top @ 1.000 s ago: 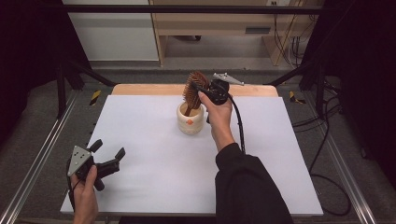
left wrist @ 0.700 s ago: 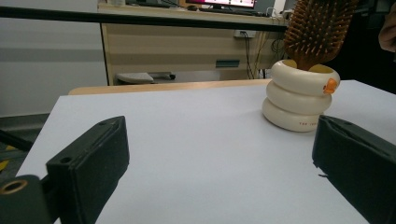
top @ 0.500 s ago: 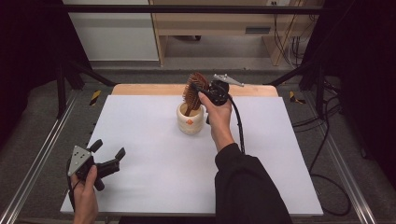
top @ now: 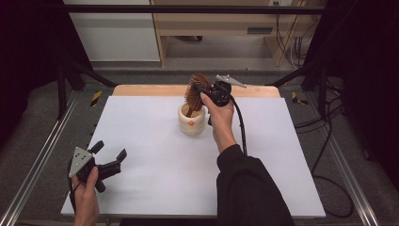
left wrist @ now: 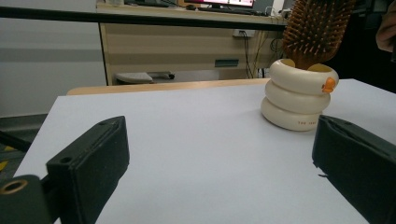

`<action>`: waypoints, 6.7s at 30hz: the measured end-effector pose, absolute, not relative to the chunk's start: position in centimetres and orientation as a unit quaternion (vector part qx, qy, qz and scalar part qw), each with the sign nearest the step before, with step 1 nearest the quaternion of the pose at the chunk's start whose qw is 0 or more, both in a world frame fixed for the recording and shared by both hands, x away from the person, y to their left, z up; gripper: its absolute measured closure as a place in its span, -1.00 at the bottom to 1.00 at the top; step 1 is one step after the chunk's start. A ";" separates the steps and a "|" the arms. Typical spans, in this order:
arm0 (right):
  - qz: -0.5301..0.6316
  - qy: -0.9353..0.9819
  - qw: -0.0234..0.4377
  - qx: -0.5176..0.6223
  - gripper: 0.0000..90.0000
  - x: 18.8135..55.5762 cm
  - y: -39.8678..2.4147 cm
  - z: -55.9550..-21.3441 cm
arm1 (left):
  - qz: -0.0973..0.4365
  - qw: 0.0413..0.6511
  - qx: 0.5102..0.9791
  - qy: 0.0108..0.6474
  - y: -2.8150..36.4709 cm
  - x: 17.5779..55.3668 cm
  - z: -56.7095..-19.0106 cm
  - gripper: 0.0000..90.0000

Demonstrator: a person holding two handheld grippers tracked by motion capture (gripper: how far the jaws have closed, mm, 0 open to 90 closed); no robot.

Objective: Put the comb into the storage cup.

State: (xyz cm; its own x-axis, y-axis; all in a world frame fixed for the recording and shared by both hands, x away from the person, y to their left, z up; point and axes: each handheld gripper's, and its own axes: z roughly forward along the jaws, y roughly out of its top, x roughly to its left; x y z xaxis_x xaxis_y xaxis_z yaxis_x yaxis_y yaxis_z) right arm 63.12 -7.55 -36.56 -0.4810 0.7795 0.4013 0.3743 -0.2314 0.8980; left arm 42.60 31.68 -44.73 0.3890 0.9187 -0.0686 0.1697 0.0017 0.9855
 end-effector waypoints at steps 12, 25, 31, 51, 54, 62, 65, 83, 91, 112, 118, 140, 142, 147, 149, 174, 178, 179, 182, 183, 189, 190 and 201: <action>0.616 0.596 0.162 0.488 0.12 63.2 -7.8 -36.7 | 0.337 0.556 0.621 0.438 31.7 42.6 -44.7 -0.91; 0.615 0.593 0.159 0.494 0.11 63.4 -8.3 -36.9 | 0.336 0.556 0.621 0.438 31.7 42.6 -44.7 -0.91; 0.613 0.596 0.161 0.492 0.09 63.4 -8.3 -36.9 | 0.335 0.556 0.622 0.438 31.7 42.6 -44.7 -0.91; 0.608 0.598 0.159 0.497 0.05 63.5 -8.5 -36.9 | 0.335 0.556 0.622 0.437 31.6 42.7 -44.7 -0.91; 0.608 0.598 0.158 0.498 0.05 63.5 -8.6 -36.9 | 0.335 0.556 0.622 0.438 31.7 42.7 -44.7 -0.91; 0.607 0.598 0.157 0.499 0.03 63.6 -8.7 -37.0 | 0.335 0.556 0.623 0.437 31.6 42.7 -44.7 -0.91; 0.607 0.598 0.157 0.500 0.02 63.6 -8.8 -37.0 | 0.335 0.556 0.623 0.437 31.6 42.7 -44.7 -0.91; 0.604 0.596 0.152 0.507 -0.03 63.6 -9.3 -37.2 | 0.334 0.556 0.623 0.437 31.6 42.7 -44.8 -0.91; 0.604 0.596 0.152 0.507 -0.03 63.6 -9.4 -37.2 | 0.334 0.556 0.624 0.436 31.6 42.7 -44.8 -0.91; 0.603 0.596 0.154 0.507 -0.09 63.5 -9.5 -37.4 | 0.334 0.555 0.624 0.436 31.6 42.7 -44.8 -0.91; 0.603 0.597 0.155 0.507 -0.14 63.5 -9.4 -37.4 | 0.334 0.555 0.625 0.436 31.6 42.7 -44.8 -0.91; 0.595 0.604 0.146 0.509 -0.31 63.6 -8.9 -37.6 | 0.333 0.556 0.624 0.437 31.7 42.7 -44.8 -0.91; 0.594 0.605 0.147 0.509 -0.33 63.6 -8.9 -37.6 | 0.333 0.555 0.624 0.437 31.7 42.7 -44.8 -0.91; 0.594 0.604 0.148 0.511 -0.36 63.6 -9.1 -37.6 | 0.333 0.555 0.625 0.437 31.7 42.7 -44.8 -0.91; 0.594 0.604 0.149 0.510 -0.37 63.6 -9.1 -37.6 | 0.333 0.555 0.625 0.437 31.7 42.7 -44.8 -0.91; 0.579 0.606 0.176 0.516 -0.67 63.3 -9.6 -37.0 | 0.333 0.556 0.624 0.437 31.7 42.7 -44.7 -0.91; 0.576 0.607 0.185 0.515 -0.71 63.1 -9.7 -36.7 | 0.334 0.556 0.624 0.437 31.7 42.7 -44.7 -0.91; 0.575 0.608 0.189 0.514 -0.73 63.0 -9.8 -36.6 | 0.333 0.556 0.624 0.437 31.7 42.7 -44.8 -0.91; 0.578 0.604 0.198 0.513 -0.75 62.8 -9.9 -36.3 | 0.334 0.556 0.624 0.436 31.7 42.7 -44.7 -0.91; 0.579 0.602 0.199 0.512 -0.75 62.7 -10.0 -36.2 | 0.334 0.556 0.624 0.436 31.7 42.7 -44.7 -0.91; 0.587 0.588 0.217 0.512 -0.78 62.3 -10.5 -35.5 | 0.335 0.556 0.623 0.437 31.7 42.7 -44.7 -0.91; 0.589 0.587 0.218 0.510 -0.78 62.2 -10.7 -35.4 | 0.335 0.556 0.623 0.437 31.7 42.7 -44.7 -0.91; 0.593 0.585 0.225 0.505 -0.81 61.7 -11.4 -34.8 | 0.334 0.557 0.623 0.437 31.6 42.8 -44.8 -0.91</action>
State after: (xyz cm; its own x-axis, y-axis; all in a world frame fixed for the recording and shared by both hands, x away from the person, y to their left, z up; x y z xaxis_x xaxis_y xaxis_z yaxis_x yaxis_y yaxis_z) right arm 61.70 -11.38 -34.81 -0.3884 0.8581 0.3358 0.3251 -0.2134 0.9213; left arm 42.78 31.64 -44.77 0.3945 0.9161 -0.0714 0.1732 0.0022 0.9849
